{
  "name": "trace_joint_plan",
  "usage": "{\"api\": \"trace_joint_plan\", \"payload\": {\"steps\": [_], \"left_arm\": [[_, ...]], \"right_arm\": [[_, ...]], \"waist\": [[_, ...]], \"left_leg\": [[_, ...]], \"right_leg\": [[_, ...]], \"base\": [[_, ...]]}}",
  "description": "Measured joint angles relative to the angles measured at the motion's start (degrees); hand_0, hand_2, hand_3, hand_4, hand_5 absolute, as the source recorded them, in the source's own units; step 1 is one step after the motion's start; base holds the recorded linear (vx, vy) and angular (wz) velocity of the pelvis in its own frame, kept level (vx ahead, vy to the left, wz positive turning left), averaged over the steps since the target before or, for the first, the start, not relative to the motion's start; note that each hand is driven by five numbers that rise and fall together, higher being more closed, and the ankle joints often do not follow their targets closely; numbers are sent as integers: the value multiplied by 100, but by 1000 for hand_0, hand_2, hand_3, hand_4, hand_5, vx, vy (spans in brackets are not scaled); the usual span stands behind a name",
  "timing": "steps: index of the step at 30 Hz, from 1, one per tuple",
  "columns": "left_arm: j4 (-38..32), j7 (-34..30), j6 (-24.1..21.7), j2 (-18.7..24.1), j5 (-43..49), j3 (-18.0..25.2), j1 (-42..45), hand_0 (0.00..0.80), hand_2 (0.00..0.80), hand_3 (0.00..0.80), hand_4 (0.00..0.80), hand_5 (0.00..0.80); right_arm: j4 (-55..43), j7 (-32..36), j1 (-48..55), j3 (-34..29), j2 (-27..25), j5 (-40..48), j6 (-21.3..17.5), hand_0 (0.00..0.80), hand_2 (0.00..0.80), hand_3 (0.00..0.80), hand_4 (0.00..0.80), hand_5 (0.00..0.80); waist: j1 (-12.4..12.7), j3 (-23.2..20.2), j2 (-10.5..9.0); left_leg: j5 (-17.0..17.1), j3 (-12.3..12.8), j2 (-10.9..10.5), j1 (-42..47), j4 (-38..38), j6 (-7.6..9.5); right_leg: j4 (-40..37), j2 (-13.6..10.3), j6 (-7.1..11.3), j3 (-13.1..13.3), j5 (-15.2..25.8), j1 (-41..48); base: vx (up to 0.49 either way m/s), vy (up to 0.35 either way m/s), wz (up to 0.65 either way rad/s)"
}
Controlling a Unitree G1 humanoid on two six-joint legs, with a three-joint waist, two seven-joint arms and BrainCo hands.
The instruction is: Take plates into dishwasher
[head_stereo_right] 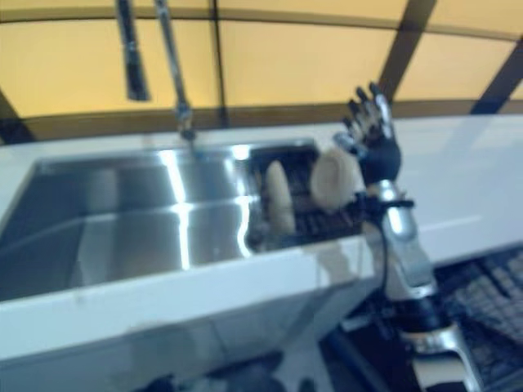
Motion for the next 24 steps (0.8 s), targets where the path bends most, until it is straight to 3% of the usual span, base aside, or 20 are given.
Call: {"api": "trace_joint_plan", "payload": {"steps": [3, 7, 16, 24], "left_arm": [[-72, 0, 8, -45, 87, 78, 102, 0, 0, 0, 0, 0], [-113, -4, -7, -85, 87, 244, 99, 0, 0, 0, 0, 0], [-164, -48, -8, -112, 86, 324, -11, 0, 0, 0, 0, 0], [-162, -54, -3, -125, 87, 301, -32, 0, 0, 0, 0, 0]], "right_arm": [[-22, -178, -1, -10, -65, -430, 3, 0, 0, 0, 0, 0], [-176, -170, -1, -190, -219, -573, 164, 0, 0, 0, 0, 0], [-856, 524, 36, -202, -704, -379, 1056, 0, 0, 0, 0, 0], [-929, 358, 29, -204, -992, 215, 1481, 0, 0, 0, 0, 0]], "waist": [[-10, 24, 111], [-130, 46, 148], [-160, 58, 161], [-168, 73, 168]], "left_leg": [[-22, -18, 218, 3, 9, -171], [-58, -160, 282, 13, 23, -260], [-65, -149, 258, 61, 17, -263], [-107, -149, 245, 116, -3, -213]], "right_leg": [[-337, 251, -131, -59, 90, 201], [-517, 328, -201, -136, 141, 336], [-518, 294, -184, -148, 130, 395], [-517, 264, -134, -144, 96, 463]], "base": [[73, -136, -2], [49, -132, 6], [33, -73, 1], [13, -19, 1]]}}
